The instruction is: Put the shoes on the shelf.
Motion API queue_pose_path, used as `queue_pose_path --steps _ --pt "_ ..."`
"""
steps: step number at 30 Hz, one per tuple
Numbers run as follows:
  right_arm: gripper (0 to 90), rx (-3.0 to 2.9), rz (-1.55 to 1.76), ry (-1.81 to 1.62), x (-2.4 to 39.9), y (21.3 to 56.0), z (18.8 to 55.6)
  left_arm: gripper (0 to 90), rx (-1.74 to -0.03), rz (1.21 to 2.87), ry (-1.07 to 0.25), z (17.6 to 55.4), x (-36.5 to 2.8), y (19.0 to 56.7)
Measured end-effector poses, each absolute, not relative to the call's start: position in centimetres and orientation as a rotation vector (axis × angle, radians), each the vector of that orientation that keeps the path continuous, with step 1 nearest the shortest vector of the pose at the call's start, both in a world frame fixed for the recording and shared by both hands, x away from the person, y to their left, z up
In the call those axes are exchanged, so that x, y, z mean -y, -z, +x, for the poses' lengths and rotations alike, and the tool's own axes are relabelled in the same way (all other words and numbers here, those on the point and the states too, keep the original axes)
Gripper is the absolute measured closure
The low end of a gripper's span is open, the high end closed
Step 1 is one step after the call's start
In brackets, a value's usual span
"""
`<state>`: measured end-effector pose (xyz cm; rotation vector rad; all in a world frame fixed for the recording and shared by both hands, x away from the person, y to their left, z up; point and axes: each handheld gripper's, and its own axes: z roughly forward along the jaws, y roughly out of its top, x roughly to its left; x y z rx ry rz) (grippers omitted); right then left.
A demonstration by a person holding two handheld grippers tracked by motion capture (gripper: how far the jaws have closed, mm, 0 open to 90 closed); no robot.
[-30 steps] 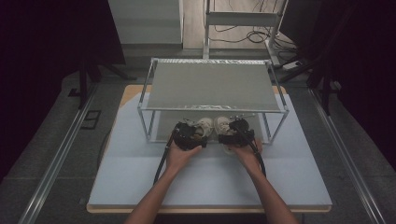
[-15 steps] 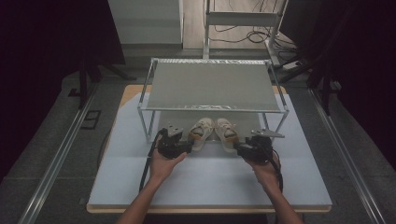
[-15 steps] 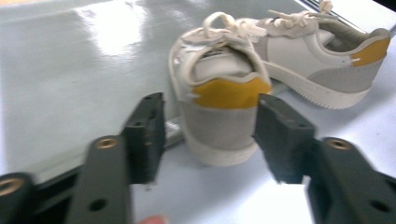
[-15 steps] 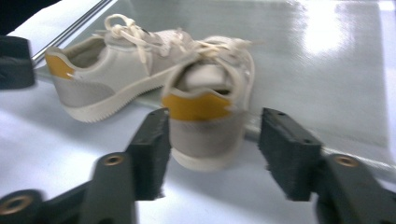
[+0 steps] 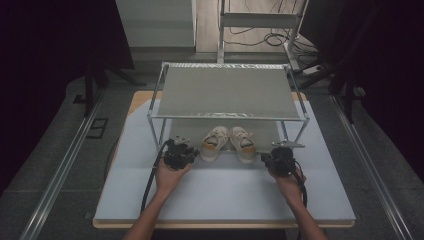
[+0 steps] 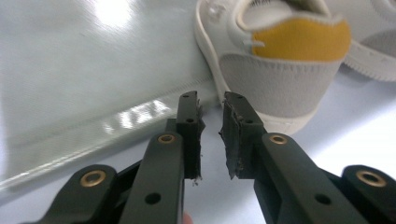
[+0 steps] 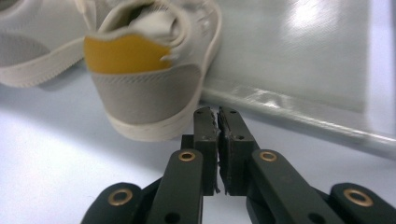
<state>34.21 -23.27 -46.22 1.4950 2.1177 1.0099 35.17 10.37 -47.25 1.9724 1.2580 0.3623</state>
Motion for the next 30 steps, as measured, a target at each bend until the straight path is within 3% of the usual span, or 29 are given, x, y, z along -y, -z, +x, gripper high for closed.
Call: queue_pose_path --steps 21,30 --pt "88.4 -2.175 1.429 -1.065 18.7 47.0 34.6 78.1 -1.17 2.0 -0.265 35.1 -7.0 47.4" --pt "87.8 -2.166 1.413 -1.133 18.9 46.6 33.7 80.4 -1.138 1.976 -0.271 34.4 -7.3 47.1"
